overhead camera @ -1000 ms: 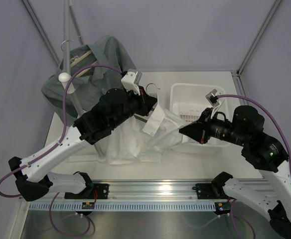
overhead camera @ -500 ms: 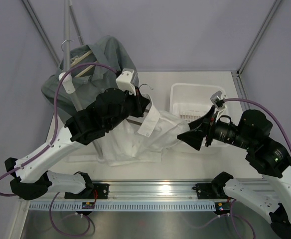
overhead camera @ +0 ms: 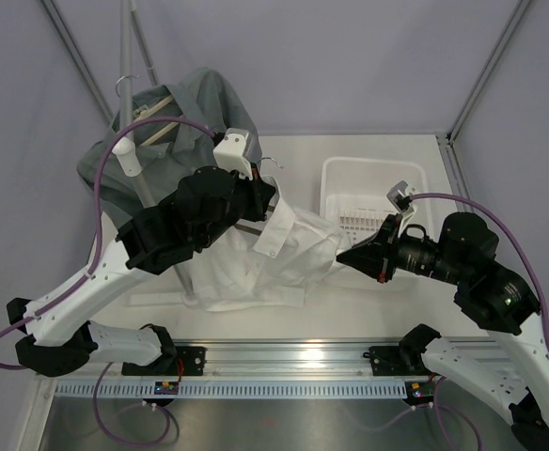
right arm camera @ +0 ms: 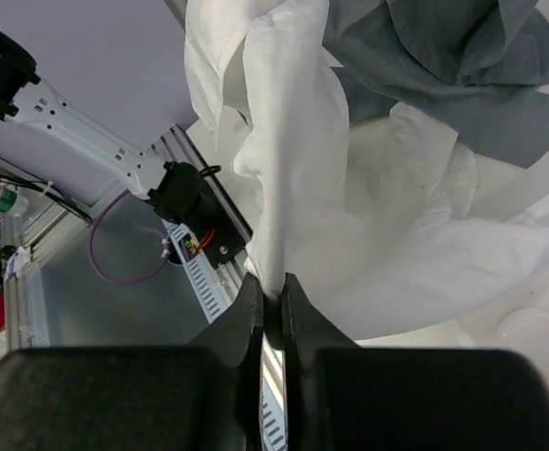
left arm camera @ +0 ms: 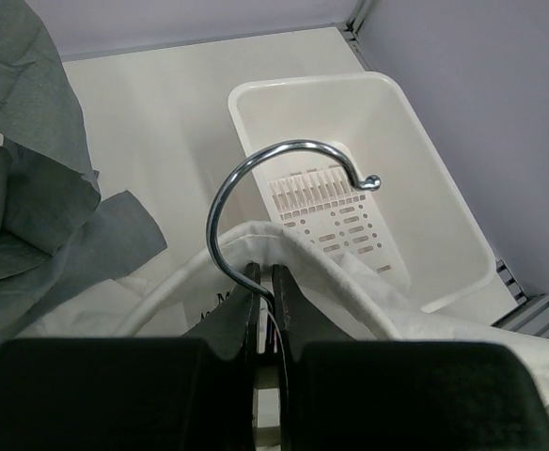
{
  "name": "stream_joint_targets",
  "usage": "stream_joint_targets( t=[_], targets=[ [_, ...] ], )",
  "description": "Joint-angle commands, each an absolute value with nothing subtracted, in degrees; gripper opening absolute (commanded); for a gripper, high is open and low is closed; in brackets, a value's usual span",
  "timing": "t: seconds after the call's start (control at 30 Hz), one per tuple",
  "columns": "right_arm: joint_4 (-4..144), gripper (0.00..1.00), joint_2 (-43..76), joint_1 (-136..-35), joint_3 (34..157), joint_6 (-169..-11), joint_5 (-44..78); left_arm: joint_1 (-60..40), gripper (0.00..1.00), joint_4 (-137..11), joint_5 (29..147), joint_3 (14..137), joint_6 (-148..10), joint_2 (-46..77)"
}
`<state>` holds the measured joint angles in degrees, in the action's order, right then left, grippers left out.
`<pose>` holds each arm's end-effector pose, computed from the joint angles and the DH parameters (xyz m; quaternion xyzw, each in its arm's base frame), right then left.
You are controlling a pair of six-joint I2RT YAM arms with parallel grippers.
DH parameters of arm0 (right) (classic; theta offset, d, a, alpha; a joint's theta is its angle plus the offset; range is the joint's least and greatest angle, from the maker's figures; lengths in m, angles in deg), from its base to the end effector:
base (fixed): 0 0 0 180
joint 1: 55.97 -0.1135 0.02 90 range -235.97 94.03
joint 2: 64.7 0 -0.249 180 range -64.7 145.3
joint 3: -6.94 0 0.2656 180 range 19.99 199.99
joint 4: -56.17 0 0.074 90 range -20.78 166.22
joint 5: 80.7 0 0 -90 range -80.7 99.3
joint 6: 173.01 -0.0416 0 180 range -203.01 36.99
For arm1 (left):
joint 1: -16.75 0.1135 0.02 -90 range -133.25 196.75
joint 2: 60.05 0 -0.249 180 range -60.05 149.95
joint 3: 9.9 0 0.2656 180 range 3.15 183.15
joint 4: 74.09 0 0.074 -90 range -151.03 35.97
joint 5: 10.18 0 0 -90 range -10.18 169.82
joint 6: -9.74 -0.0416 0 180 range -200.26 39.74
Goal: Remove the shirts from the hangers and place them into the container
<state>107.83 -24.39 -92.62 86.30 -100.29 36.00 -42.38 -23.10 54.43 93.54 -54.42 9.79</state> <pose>0.1051 0.1015 0.4176 -0.2700 0.7243 0.4364 0.4604 0.1497 -0.2156 0.4609 0.1005 0.7905 -0.2595 0.5456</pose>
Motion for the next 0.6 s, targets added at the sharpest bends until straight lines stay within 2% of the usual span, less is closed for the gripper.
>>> stream_joint_targets(
  t=[0.0,0.03,0.07,0.13,0.23,0.33,0.43,0.53,0.57],
  targets=[
    [106.0,0.02,-24.2,-92.7,86.4,-99.9,35.2,-42.8,0.0,-26.0,52.0,94.8,-54.2,8.1],
    [106.3,0.03,-24.3,-92.8,86.4,-99.9,35.1,-42.8,0.0,-25.9,51.5,94.6,-54.4,7.9],
    [106.4,0.15,-24.4,-92.8,86.4,-99.9,35.1,-42.8,0.0,-25.8,51.3,94.6,-54.5,7.8],
    [106.9,0.17,-24.4,-92.7,86.4,-99.8,34.8,-42.8,0.0,-25.4,50.9,94.9,-55.0,7.8],
    [107.3,0.29,-24.9,-92.7,86.4,-99.8,34.4,-42.8,0.0,-25.3,50.7,94.7,-55.1,7.5],
    [107.7,0.28,-25.1,-92.7,86.8,-99.7,34.2,-42.8,0.0,-25.5,50.9,94.6,-55.0,7.2],
    [108.2,0.34,-25.2,-92.7,87.1,-99.6,34.1,-42.7,0.0,-25.3,50.8,94.7,-55.1,7.1],
    [107.9,0.34,-25.6,-92.7,86.6,-99.8,33.8,-42.8,0.0,-25.3,50.8,94.6,-55.1,6.7],
    [107.9,0.3,-25.7,-92.7,86.4,-99.8,33.9,-42.8,0.0,-25.3,50.8,94.5,-55.1,6.7]
  ],
)
